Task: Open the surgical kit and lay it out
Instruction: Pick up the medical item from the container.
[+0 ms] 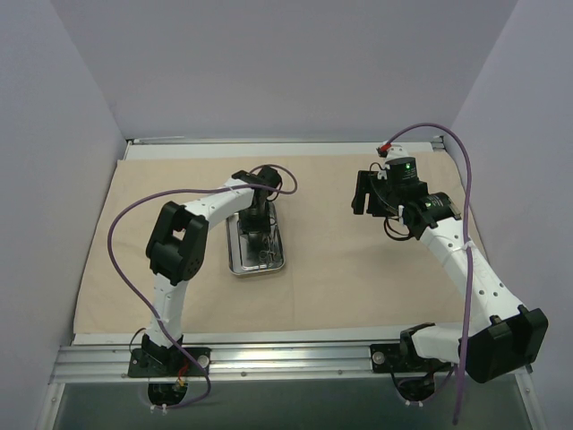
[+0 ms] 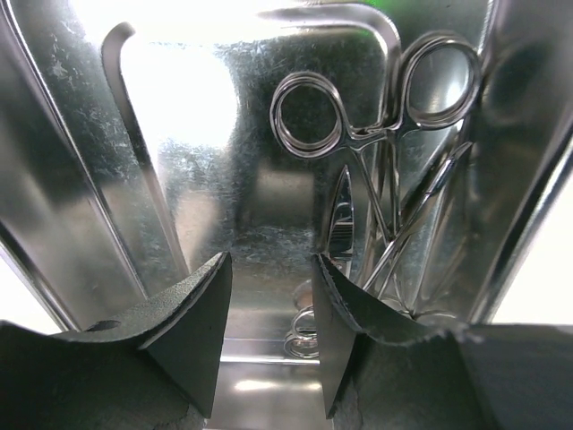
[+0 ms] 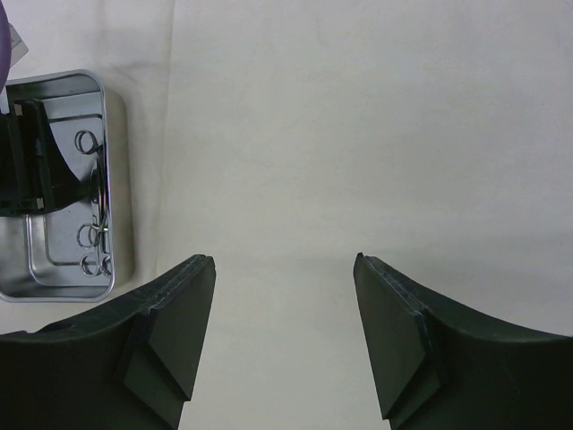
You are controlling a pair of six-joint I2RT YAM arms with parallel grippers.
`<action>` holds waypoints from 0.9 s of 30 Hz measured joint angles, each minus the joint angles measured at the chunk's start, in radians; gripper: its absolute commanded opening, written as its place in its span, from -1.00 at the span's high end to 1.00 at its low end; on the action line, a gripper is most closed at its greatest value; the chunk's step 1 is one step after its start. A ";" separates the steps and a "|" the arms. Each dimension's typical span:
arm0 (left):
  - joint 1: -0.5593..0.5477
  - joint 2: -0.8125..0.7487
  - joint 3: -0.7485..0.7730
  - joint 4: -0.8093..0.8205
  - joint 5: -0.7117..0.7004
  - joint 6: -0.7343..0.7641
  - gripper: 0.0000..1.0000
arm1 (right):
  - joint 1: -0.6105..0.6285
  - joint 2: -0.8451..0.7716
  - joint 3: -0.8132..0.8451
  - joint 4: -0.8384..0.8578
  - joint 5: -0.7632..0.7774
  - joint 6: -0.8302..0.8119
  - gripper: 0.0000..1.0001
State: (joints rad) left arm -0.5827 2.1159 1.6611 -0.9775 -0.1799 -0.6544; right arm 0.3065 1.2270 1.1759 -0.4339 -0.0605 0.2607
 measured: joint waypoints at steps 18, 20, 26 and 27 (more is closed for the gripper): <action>-0.020 0.000 0.025 0.002 0.012 -0.010 0.00 | 0.000 0.000 0.000 0.000 -0.001 0.000 -0.30; -0.020 0.000 0.026 0.002 0.013 -0.013 0.01 | 0.000 0.000 0.000 0.000 -0.002 0.000 -0.30; -0.022 0.020 0.032 0.002 0.023 -0.014 0.00 | 0.000 0.000 -0.002 0.001 -0.008 0.000 -0.31; -0.024 0.028 0.034 0.001 0.023 -0.014 0.01 | 0.000 0.000 -0.003 0.000 -0.008 0.000 -0.31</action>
State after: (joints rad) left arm -0.6067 2.1441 1.6947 -0.9768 -0.1566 -0.6689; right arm 0.3065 1.2270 1.1732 -0.4335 -0.0685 0.2607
